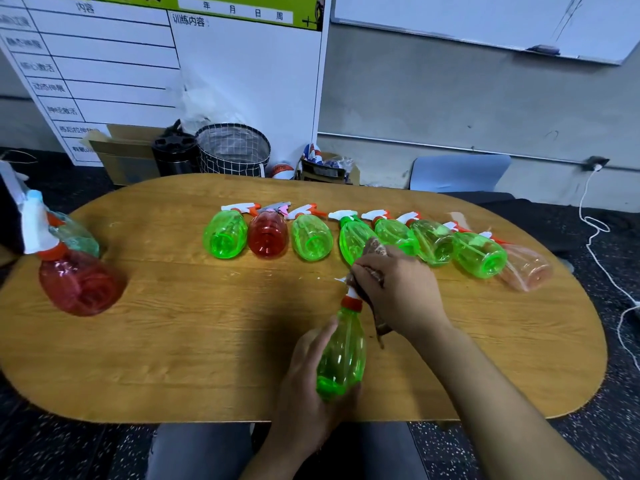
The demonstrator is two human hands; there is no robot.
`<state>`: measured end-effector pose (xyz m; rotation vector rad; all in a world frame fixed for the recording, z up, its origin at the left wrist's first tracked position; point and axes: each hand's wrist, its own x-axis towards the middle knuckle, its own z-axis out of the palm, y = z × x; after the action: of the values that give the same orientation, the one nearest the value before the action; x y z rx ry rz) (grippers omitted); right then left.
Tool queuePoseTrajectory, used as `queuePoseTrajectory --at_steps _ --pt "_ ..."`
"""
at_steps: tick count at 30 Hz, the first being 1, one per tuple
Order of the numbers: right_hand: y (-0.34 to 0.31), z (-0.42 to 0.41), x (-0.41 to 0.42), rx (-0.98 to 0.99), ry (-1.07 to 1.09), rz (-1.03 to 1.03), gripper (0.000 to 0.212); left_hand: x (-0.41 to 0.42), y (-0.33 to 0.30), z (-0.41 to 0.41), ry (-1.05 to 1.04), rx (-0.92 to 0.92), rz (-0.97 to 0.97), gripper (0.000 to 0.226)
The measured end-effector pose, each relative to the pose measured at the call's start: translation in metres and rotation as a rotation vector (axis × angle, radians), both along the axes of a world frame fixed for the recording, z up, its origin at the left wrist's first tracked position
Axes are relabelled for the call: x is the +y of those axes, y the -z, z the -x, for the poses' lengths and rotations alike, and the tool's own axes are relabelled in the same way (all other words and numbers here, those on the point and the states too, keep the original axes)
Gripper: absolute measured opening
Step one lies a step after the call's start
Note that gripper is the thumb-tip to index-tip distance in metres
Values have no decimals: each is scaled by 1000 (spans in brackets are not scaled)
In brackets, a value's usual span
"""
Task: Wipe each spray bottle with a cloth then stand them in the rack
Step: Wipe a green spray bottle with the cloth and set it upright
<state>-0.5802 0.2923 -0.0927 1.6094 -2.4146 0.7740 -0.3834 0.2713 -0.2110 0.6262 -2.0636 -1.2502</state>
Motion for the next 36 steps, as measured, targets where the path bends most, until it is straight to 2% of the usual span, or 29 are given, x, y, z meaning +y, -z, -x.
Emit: queuePoseTrajectory --at_steps 3,5,8,11,16,18,21,24,27,32,36 --pt "-7 -13 -9 22 -95 -84 18 0 -1 0 -22 -6 -5 91" --pt "-12 -15 -13 -37 -123 -69 19 0 0 -2 -35 2 -38 92" --pt "-17 -9 -11 -47 50 21 19 1 2 -4 -33 1 -29 91" --pt "-14 -15 -7 19 174 -70 22 1 2 -2 -27 4 -21 90" --pt "-9 -30 -7 -35 3 -91 20 1 2 -1 -18 -5 -11 90" --pt "-1 -32 -2 -187 -51 36 20 1 3 -2 -43 13 -84 93" --pt "14 -42 23 -380 -47 245 19 -3 -3 -8 -64 104 -325 95" --pt "27 -61 53 -493 -62 247 17 -12 -21 -18 -44 162 -450 91" --pt "32 -69 60 -562 -86 238 17 -21 -46 -25 36 148 -438 90" --pt "9 -62 40 -967 -70 368 16 -32 -74 -29 107 82 -297 107" --pt "-4 -58 29 -1095 -51 400 16 -27 -87 -35 139 128 -335 112"
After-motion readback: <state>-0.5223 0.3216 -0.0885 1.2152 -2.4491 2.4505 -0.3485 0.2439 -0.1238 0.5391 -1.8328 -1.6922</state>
